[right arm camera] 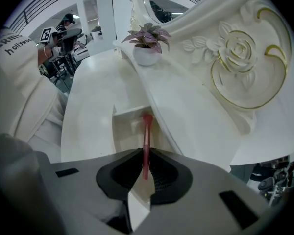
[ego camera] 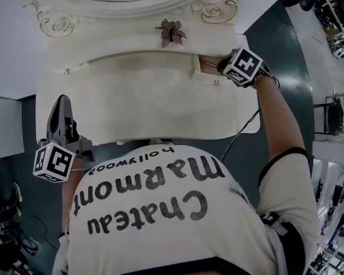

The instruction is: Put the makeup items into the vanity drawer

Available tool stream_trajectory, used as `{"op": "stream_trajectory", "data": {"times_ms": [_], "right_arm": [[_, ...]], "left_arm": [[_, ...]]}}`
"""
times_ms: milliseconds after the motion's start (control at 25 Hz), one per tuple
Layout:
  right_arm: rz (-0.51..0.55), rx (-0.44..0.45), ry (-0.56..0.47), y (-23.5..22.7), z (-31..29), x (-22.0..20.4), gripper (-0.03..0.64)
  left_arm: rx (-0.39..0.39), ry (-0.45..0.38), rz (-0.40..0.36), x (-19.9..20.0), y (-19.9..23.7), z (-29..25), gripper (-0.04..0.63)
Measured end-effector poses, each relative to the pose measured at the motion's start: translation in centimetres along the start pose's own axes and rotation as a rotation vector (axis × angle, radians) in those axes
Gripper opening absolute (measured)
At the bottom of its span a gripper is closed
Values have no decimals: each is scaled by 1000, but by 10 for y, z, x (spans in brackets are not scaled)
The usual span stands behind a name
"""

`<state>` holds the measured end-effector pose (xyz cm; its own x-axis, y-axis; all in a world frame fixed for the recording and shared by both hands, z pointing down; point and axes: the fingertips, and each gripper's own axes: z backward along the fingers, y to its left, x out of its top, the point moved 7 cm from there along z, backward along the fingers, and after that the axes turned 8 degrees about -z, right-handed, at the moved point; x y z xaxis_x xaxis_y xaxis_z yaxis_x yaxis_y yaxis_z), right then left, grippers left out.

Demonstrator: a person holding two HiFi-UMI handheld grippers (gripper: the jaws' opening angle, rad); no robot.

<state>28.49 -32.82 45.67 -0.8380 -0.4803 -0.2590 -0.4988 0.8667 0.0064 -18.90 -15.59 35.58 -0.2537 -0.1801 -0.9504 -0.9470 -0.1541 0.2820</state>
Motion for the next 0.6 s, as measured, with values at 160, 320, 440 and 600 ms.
{"op": "stream_trajectory", "data": {"times_ms": [160, 320, 440, 600], "right_arm": [[-30, -15, -14, -4, -5, -1, 58], [-46, 7, -17, -5, -7, -1, 58], [-62, 14, -14, -6, -8, -1, 58], [-59, 6, 4, -9, -7, -5, 58]], "left_arm": [[0, -3, 1, 1, 0, -1, 8], [4, -2, 2, 1, -1, -1, 8], [5, -2, -3, 3, -1, -1, 8], [9, -5, -1, 3, 0, -1, 8]]}}
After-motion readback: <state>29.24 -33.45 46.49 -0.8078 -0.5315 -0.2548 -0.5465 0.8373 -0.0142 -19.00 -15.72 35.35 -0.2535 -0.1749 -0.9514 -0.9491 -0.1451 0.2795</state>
